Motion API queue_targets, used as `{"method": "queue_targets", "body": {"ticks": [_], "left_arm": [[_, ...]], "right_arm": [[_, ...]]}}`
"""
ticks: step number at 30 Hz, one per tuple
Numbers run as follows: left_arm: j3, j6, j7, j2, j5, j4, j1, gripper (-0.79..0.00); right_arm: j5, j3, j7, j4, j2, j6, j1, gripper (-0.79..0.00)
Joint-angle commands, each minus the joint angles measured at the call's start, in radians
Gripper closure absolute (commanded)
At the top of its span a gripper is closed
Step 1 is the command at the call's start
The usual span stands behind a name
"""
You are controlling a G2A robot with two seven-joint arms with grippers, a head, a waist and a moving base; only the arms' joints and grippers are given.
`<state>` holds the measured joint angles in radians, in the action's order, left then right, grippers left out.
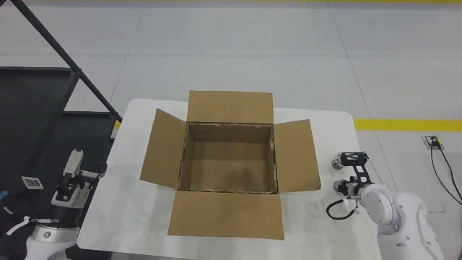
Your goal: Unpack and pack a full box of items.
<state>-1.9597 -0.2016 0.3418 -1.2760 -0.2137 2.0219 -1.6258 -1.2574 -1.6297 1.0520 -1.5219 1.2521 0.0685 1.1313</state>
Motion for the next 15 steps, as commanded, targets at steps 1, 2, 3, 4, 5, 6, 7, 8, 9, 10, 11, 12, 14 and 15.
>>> {"method": "queue_targets", "body": {"ticks": [1,2,3,4,5,6,7,8,9,10,11,12,14,15], "left_arm": [[0.000,0.000,0.000,0.000,0.000,0.000,0.000,-0.785],[0.000,0.000,0.000,0.000,0.000,0.000,0.000,-0.785],[0.000,0.000,0.000,0.000,0.000,0.000,0.000,-0.785],[0.000,0.000,0.000,0.000,0.000,0.000,0.000,-0.785],[0.000,0.000,0.000,0.000,0.000,0.000,0.000,-0.785],[0.000,0.000,0.000,0.000,0.000,0.000,0.000,-0.785],[0.000,0.000,0.000,0.000,0.000,0.000,0.000,-0.785],[0.000,0.000,0.000,0.000,0.000,0.000,0.000,-0.785],[0.000,0.000,0.000,0.000,0.000,0.000,0.000,-0.785],[0.000,0.000,0.000,0.000,0.000,0.000,0.000,-0.785],[0.000,0.000,0.000,0.000,0.000,0.000,0.000,-0.785],[0.000,0.000,0.000,0.000,0.000,0.000,0.000,-0.785],[0.000,0.000,0.000,0.000,0.000,0.000,0.000,-0.785],[0.000,0.000,0.000,0.000,0.000,0.000,0.000,-0.785]], "right_arm": [[0.002,-0.003,0.002,-0.004,-0.002,-0.001,0.001,-0.382],[0.002,-0.005,0.000,-0.012,-0.003,-0.002,0.004,-0.391],[0.008,-0.011,-0.007,-0.024,-0.004,-0.001,0.009,-0.391],[0.020,-0.022,-0.019,-0.043,-0.005,-0.004,0.017,-0.388],[0.036,-0.036,-0.034,-0.072,-0.006,-0.009,0.030,-0.388],[0.063,-0.054,-0.056,-0.110,-0.007,-0.010,0.047,-0.391],[0.103,-0.076,-0.084,-0.156,-0.007,-0.007,0.070,-0.446],[0.149,-0.100,-0.118,-0.204,-0.007,0.000,0.096,-0.671],[0.210,-0.120,-0.148,-0.252,-0.007,0.024,0.123,-0.785],[0.281,-0.137,-0.173,-0.292,-0.007,0.067,0.149,-0.785],[0.345,-0.154,-0.186,-0.318,-0.008,0.109,0.168,-0.785],[0.405,-0.166,-0.193,-0.333,-0.009,0.153,0.178,-0.785],[0.540,-0.171,-0.185,-0.324,-0.013,0.270,0.172,-0.785],[0.607,-0.165,-0.160,-0.300,-0.017,0.335,0.155,-0.785]]}}
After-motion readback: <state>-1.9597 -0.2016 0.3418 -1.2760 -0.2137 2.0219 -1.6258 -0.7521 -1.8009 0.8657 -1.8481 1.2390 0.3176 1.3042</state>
